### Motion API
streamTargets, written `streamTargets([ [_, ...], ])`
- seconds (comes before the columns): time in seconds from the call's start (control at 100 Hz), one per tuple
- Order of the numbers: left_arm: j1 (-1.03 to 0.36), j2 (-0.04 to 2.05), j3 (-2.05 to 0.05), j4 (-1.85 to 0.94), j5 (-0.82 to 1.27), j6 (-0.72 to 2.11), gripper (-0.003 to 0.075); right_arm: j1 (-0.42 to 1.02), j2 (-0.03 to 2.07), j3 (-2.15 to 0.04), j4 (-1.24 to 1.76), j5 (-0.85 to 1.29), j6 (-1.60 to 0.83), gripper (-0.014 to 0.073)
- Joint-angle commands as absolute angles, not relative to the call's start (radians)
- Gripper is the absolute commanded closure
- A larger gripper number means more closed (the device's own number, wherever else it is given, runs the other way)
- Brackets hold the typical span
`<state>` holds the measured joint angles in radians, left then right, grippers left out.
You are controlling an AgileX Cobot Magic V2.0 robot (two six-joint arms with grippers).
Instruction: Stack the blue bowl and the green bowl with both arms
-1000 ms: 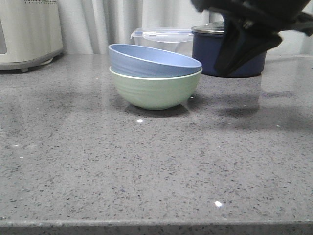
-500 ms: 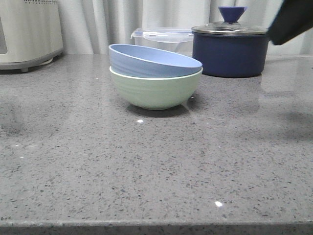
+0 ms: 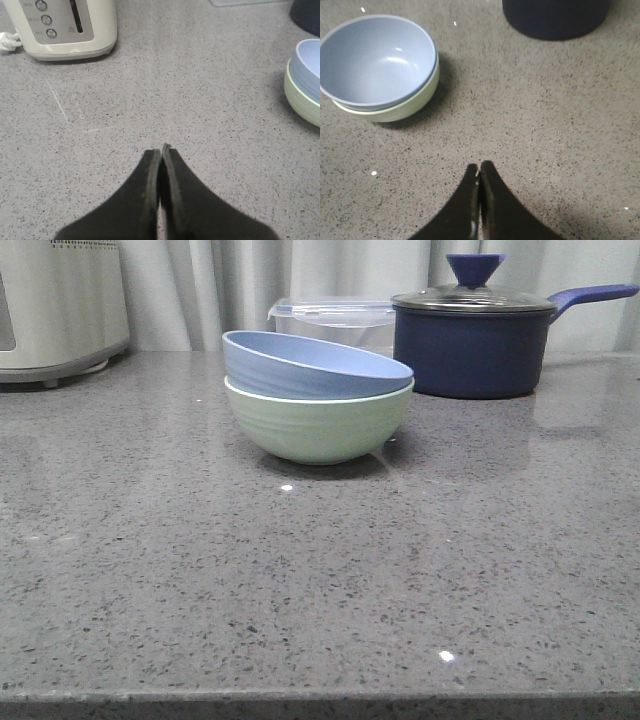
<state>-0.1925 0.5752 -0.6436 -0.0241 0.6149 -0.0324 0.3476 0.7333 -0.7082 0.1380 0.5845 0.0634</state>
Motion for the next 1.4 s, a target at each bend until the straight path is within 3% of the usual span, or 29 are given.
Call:
streamTargets([
  [0.0, -0.187, 0.519, -0.63, -0.021, 0.506, -0.038, 0.0741, 0.343, 0.661, -0.7, 0.128, 0.481, 0.05, 0.0673],
  [0.49, -0.187, 0.247, -0.516, -0.013, 0.501, -0.033, 0.0741, 0.343, 0.336, -0.548, 0.115, 0.433, 0.049, 0.0673],
  [1.39, -0.187, 0.213, -0.516, -0.008, 0.503, -0.033, 0.0741, 0.343, 0.323, -0.547, 0.114, 0.443, 0.049, 0.0673],
])
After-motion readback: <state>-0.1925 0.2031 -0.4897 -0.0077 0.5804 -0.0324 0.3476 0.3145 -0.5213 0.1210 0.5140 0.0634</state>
